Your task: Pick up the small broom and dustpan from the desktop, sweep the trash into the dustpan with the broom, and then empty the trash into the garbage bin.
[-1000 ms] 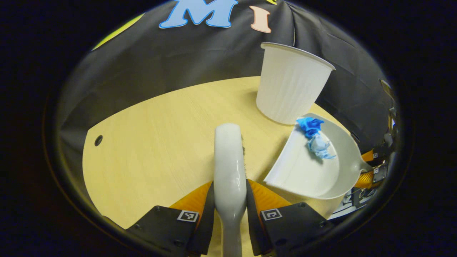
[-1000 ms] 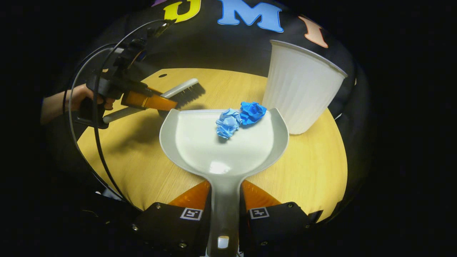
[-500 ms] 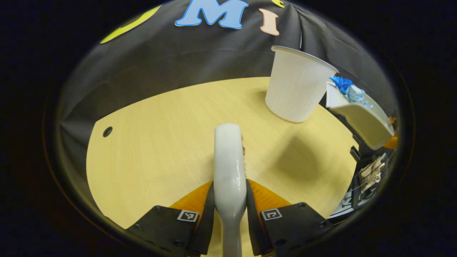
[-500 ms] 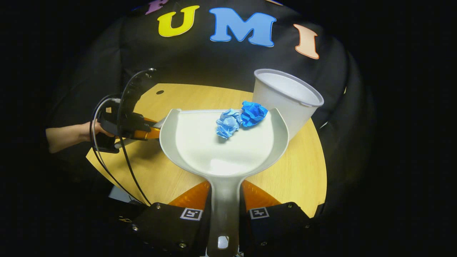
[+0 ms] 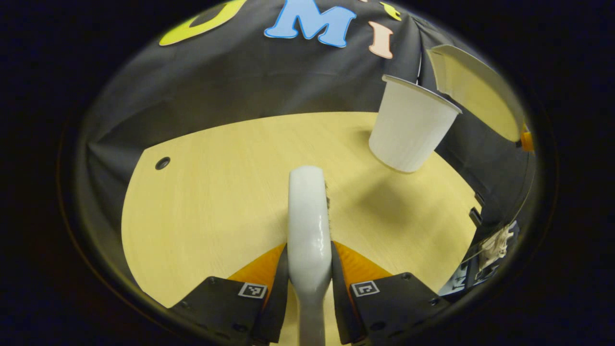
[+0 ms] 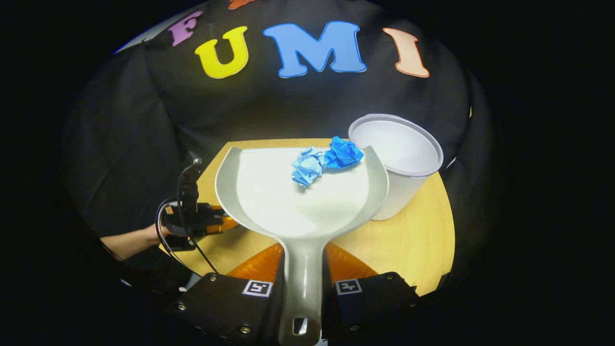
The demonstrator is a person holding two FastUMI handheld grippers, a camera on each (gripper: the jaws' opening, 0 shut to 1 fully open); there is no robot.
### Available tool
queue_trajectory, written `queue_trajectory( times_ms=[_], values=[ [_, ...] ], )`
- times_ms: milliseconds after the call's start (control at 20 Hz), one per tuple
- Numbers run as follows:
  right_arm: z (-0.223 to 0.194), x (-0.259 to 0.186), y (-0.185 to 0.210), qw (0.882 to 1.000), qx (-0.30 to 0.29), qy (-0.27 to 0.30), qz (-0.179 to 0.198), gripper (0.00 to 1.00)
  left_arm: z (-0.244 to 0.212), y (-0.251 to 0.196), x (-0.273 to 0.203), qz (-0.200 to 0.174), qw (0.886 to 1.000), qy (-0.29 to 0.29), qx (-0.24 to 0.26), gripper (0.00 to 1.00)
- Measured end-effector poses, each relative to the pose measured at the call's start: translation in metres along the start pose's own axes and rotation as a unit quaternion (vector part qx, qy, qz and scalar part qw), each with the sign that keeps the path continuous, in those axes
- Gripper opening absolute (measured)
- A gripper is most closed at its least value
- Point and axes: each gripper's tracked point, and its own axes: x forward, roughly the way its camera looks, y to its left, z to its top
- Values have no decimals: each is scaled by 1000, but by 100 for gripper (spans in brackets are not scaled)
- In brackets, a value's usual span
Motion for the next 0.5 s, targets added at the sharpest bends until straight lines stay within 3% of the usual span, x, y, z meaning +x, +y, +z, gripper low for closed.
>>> queue_trajectory(
  times_ms=[300,500],
  values=[
    [48,22,-21,993,106,-42,20,33,-8,17,-15,24,1000,1,-14,49],
    [79,36,-37,970,224,-73,59,33,-11,14,-18,29,999,2,-19,47]
  ],
)
